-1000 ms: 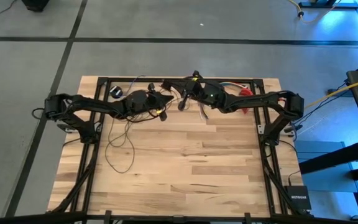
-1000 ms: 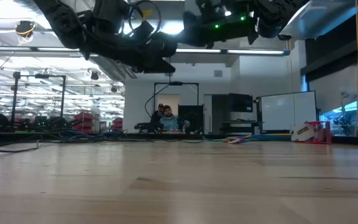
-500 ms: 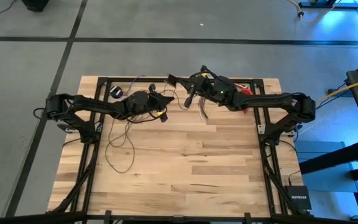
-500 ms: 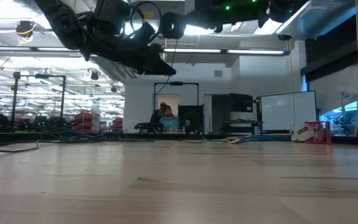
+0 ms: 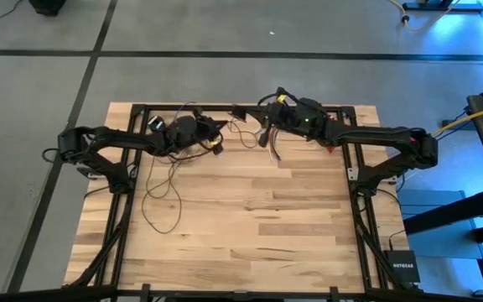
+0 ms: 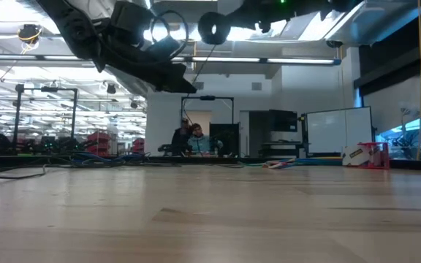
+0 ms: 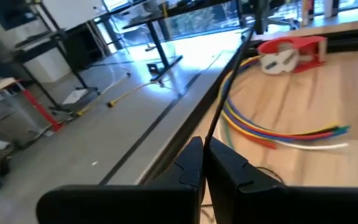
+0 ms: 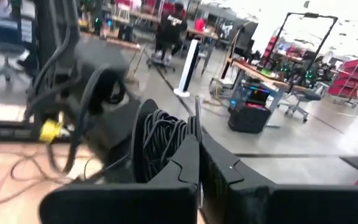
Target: Coiling cords
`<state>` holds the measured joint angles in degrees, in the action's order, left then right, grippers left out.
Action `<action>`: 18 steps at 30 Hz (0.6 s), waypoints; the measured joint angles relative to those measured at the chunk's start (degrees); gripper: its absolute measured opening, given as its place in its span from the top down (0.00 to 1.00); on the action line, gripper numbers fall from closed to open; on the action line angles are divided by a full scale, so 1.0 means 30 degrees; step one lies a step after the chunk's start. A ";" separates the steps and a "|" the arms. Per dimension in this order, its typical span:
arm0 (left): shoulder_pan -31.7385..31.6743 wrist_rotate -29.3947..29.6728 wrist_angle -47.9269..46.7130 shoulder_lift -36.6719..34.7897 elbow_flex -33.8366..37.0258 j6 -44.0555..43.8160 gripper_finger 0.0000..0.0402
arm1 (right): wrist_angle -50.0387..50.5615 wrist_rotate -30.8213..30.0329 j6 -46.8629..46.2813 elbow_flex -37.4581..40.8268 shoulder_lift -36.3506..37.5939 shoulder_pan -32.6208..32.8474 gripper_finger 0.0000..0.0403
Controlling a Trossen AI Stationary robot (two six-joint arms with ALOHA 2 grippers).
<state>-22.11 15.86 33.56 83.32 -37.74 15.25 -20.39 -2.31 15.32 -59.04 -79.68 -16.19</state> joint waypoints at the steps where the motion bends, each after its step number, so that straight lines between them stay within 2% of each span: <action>1: -0.0159 0.0006 -0.0135 -0.0304 0.0007 0.0094 0.98 | 0.0352 0.0053 0.0205 -0.0039 0.0007 0.0007 0.99; 9: -0.0883 0.0027 -0.1339 -0.3732 0.0007 0.0568 0.98 | 0.2477 0.0146 0.1529 -0.0031 -0.0128 0.0029 0.99; 18: -0.0641 -0.0165 -0.2731 -0.7500 -0.0015 0.0405 0.98 | 0.1346 -0.0076 0.1722 -0.0039 -0.1944 0.0007 0.99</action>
<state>-24.03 15.36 25.36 60.82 -37.78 16.46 -16.35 -2.54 20.48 -59.16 -85.52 -16.16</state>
